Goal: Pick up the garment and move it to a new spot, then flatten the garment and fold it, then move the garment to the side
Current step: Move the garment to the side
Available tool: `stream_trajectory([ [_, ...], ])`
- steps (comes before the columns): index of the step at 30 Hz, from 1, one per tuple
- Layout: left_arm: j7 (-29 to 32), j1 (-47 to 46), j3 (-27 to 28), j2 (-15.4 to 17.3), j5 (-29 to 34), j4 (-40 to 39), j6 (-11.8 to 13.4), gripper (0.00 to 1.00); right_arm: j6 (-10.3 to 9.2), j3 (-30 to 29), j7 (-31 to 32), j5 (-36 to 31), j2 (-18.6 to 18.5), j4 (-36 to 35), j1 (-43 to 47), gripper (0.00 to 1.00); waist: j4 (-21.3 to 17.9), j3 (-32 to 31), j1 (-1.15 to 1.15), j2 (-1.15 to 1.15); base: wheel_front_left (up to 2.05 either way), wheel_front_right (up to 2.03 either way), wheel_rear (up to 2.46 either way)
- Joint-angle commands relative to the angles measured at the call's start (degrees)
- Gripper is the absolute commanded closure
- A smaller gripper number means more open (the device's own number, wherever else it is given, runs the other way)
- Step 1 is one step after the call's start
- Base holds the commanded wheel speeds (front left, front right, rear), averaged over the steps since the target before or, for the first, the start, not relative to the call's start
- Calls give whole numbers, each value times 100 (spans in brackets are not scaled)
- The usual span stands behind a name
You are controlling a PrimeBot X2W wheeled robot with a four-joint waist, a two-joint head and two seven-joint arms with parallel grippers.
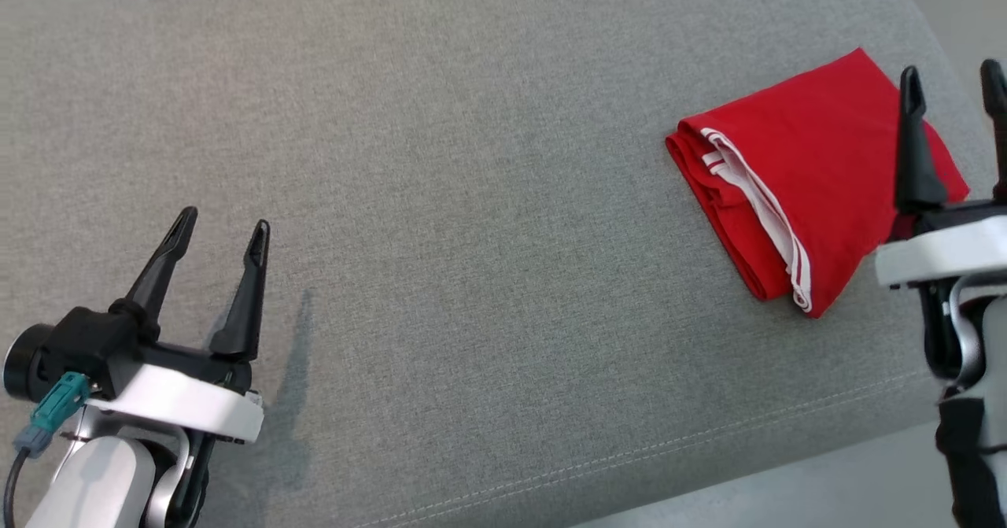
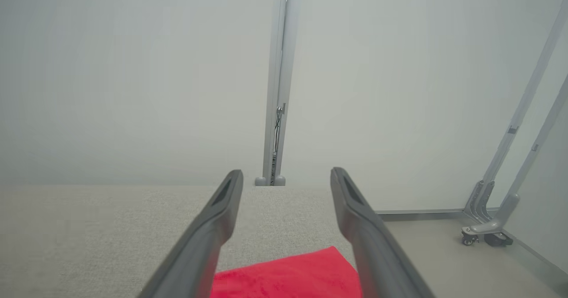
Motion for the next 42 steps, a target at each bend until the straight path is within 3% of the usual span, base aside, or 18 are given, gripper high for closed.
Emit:
stream_trajectory([
  [1, -61, 94, 335, 139, -114, -111, 162, 0, -17, 128, -57, -96, 174, -786, 573, 0, 77, -406, 0, 0, 0, 0, 0],
  [11, -188, 695, 570, 17, -294, -181, 451, 0, -17, 262, 47, -233, 653, -2018, 1960, 0, 586, -911, 0, 0, 0, 0, 0],
  [23, -296, 1126, 547, -206, -414, 19, 458, 0, -17, 285, 410, -310, 783, -2784, 3089, 0, 1113, -1556, 0, 0, 0, 0, 0],
  [31, -313, 1230, 422, -319, -463, 207, 396, 0, -17, 277, 599, -153, 795, -2968, 3643, 0, 1303, -1798, 0, 0, 0, 0, 0],
  [42, -334, 1340, 548, -315, -519, 353, 507, 0, -17, 221, 612, -10, 796, -2827, 3813, 0, 1355, -1842, 0, 0, 0, 0, 0],
])
